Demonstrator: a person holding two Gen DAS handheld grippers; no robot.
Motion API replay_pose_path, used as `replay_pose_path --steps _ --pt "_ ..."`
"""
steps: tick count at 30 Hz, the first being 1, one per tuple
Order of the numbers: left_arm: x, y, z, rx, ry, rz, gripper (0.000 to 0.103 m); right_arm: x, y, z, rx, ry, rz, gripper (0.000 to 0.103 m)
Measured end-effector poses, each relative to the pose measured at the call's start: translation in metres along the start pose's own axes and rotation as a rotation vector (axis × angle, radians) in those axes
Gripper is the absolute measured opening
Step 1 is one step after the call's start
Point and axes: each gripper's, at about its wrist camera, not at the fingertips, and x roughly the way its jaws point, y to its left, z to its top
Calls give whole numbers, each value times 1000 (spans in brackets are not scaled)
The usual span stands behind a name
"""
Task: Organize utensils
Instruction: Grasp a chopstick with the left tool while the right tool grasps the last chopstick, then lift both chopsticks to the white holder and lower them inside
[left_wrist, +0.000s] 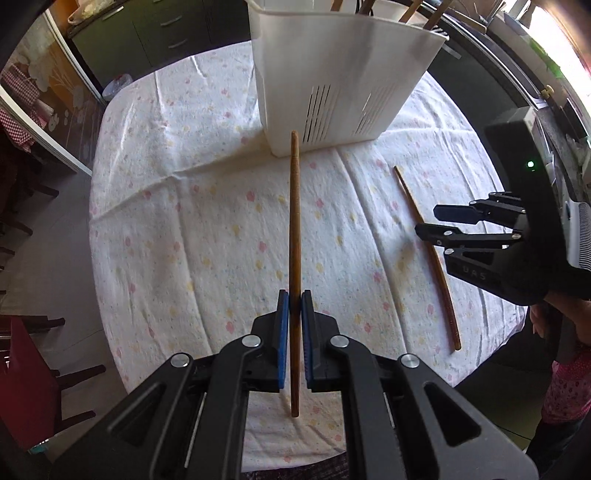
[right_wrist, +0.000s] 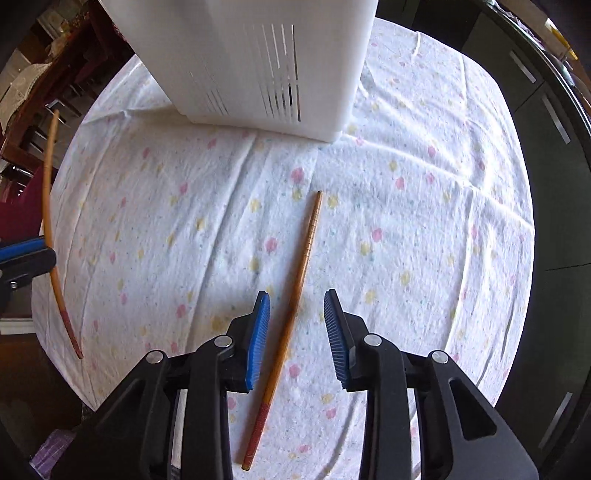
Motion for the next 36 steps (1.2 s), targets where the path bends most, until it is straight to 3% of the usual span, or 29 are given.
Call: replay_pose_path --steps 7,15,20,25,30,36 --pt "-19 1 1 24 -73 -2 7 14 11 14 -12 77 -22 29" --pt "-25 4 -2 36 -110 -16 7 17 4 21 68 90 36 7" --pt "-38 5 -2 49 -155 -6 7 7 -4 13 86 14 73 7" --pt "-60 7 5 39 -199 -28 7 -32 -12 0 106 -128 143 7" --pt "-98 7 22 25 -294 -53 7 -76 -16 -18 107 -268 183 7" --pt "-146 -1 50 5 -418 -78 7 -111 -7 -35 84 -344 214 7"
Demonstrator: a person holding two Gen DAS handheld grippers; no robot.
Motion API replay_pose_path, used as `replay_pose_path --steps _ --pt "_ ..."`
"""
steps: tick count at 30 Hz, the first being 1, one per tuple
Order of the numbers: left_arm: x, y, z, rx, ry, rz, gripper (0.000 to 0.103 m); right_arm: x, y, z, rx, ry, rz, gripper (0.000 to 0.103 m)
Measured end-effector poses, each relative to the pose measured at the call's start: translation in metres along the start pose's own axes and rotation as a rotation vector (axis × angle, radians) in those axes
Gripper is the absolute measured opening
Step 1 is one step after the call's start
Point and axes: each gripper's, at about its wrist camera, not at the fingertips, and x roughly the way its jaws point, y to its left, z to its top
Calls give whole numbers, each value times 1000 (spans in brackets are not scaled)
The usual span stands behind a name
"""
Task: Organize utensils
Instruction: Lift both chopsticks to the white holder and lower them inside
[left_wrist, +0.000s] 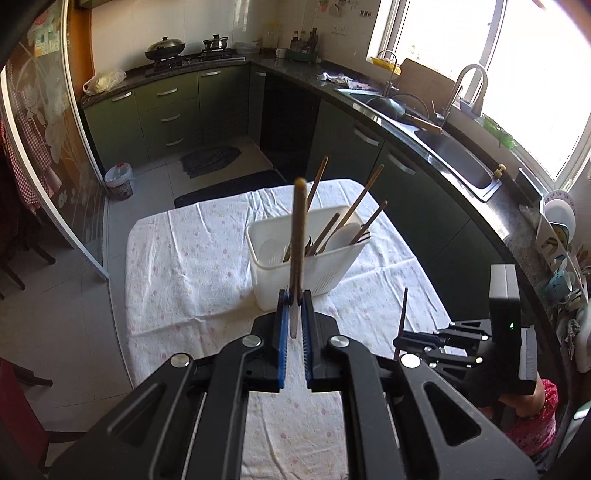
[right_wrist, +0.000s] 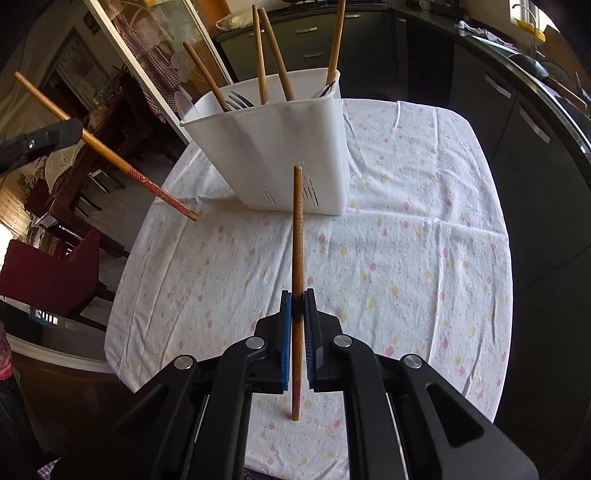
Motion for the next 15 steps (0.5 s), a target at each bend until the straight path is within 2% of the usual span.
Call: replay_pose_path --steps 6,10,15 --pt "-28 -12 38 4 -129 30 7 -15 -4 -15 -5 -23 30 7" --pt "-32 -19 55 9 -206 44 7 -15 -5 -19 0 -32 41 7" --pt "-12 -23 64 11 -222 64 7 -16 -7 -20 0 -40 53 7"
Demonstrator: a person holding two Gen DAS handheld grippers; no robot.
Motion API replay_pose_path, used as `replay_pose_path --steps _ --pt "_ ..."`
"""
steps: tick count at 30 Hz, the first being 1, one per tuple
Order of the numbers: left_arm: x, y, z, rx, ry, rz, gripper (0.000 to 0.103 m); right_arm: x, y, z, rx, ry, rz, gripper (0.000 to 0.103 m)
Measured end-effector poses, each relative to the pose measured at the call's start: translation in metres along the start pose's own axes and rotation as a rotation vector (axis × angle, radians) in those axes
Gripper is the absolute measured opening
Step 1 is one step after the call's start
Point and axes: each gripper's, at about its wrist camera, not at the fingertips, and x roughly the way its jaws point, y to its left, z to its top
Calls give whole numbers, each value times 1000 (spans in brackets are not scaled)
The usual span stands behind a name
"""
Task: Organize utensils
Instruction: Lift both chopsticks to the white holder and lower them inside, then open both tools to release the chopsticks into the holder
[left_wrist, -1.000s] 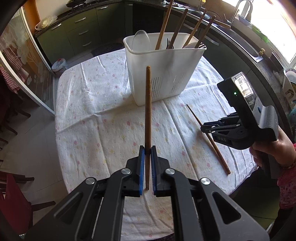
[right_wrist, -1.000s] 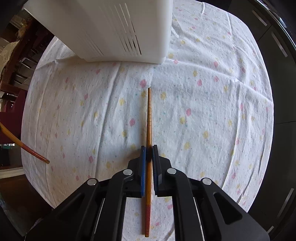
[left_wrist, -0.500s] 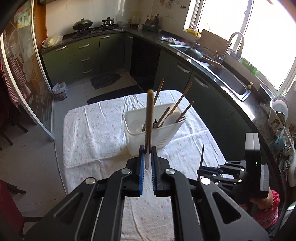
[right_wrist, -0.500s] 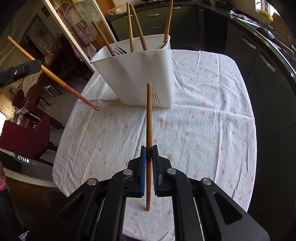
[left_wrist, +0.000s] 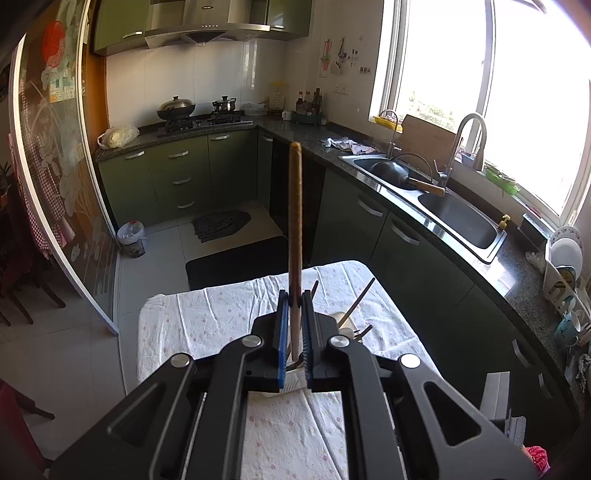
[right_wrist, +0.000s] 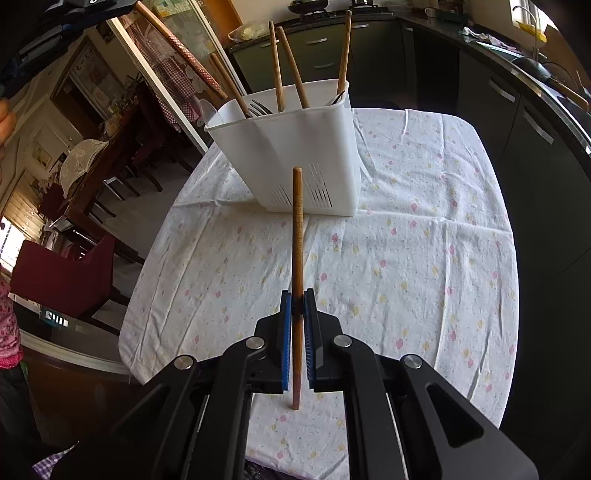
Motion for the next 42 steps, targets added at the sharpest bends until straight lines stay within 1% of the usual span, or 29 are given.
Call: replay_pose_path --steps 4,10,12,13,14,16,19,21,23,25,27,30,32,38,42 --pt "28 1 -11 -11 78 -1 7 -7 1 0 0 -19 9 7" --pt "50 6 -26 -7 127 13 8 -30 9 11 -5 -91 23 7" --pt "51 10 -29 -12 129 5 15 -42 14 19 -10 -135 23 7" --pt "48 13 -31 -19 123 -1 21 -49 17 23 -13 -161 24 7" --pt "45 15 -32 -27 114 -6 25 -57 20 29 -13 -193 27 7" --pt "38 17 -36 -29 94 -18 25 -76 27 41 -13 -276 26 7" --pt "23 18 -42 -26 49 -22 26 -103 38 61 -11 -434 1 7" --pt "14 19 -48 -27 29 -38 26 -115 45 72 -12 -539 -28 7" --pt "7 18 -55 -20 15 -42 26 -119 52 82 -14 -618 -43 7" --pt "3 16 -60 0 13 -44 26 -119 59 90 -22 -698 -85 7" --pt "1 16 -65 11 14 -42 26 -114 64 98 -37 -743 -123 7" --pt "1 19 -71 13 26 -54 26 -98 65 109 -42 -759 -144 7" --pt "3 21 -74 15 35 -59 26 -86 65 114 -51 -758 -178 7" --pt "11 27 -84 -1 61 -67 26 -44 57 120 -55 -696 -219 7" --pt "15 27 -90 -15 74 -81 26 -23 54 119 -67 -659 -226 8"
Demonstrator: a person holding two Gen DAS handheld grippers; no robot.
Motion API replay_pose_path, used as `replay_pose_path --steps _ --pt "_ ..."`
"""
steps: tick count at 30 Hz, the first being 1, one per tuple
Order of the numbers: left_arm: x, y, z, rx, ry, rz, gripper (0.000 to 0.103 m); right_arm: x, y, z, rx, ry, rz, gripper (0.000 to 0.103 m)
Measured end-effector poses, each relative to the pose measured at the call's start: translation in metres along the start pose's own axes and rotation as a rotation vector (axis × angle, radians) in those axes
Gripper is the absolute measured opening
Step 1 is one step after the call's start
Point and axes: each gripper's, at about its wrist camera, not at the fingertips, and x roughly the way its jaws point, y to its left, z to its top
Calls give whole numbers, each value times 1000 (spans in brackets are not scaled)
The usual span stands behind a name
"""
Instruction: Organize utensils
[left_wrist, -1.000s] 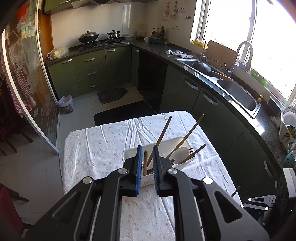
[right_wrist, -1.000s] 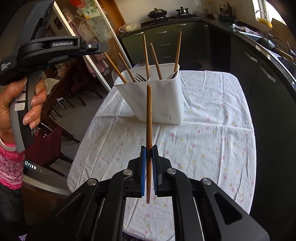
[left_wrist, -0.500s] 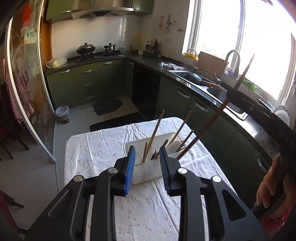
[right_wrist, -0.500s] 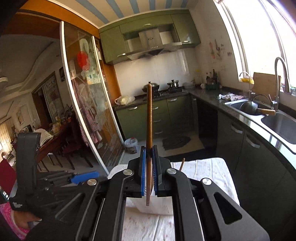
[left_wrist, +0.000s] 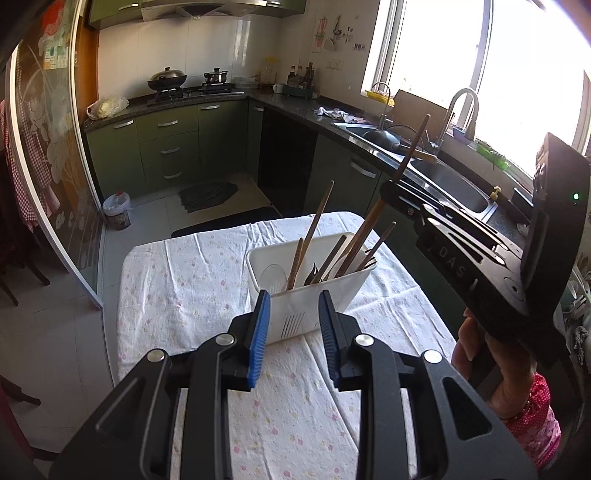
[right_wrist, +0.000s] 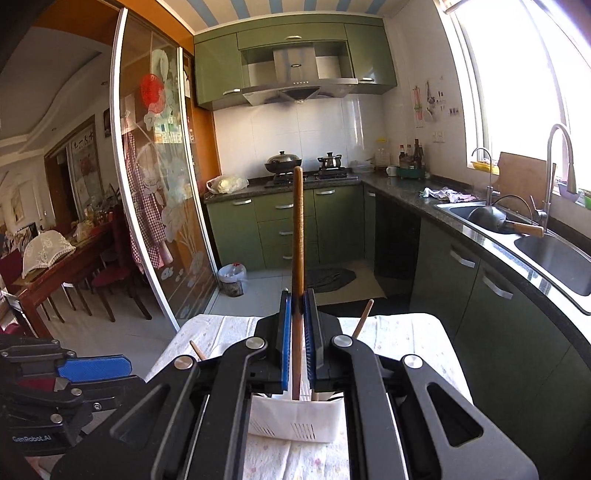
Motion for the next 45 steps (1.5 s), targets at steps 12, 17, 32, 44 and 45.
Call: replay_pose_path --steps 12,17,32,44,45 --pt "-1 2 -21 -30 -37 -40 34 5 1 -13 -7 13 5 24" --pt "-11 5 -35 -52 -95 -43 45 -23 5 -29 -9 -4 28 36" --pt "-37 -1 -121 -3 -217 69 64 -104 -15 -123 40 7 9 69" --pt "-78 -27 -161 43 -365 126 96 -172 -13 -177 -6 -26 -114 98" --pt "-81 -30 -163 48 -367 124 96 -177 -13 -177 -7 -27 -122 98"
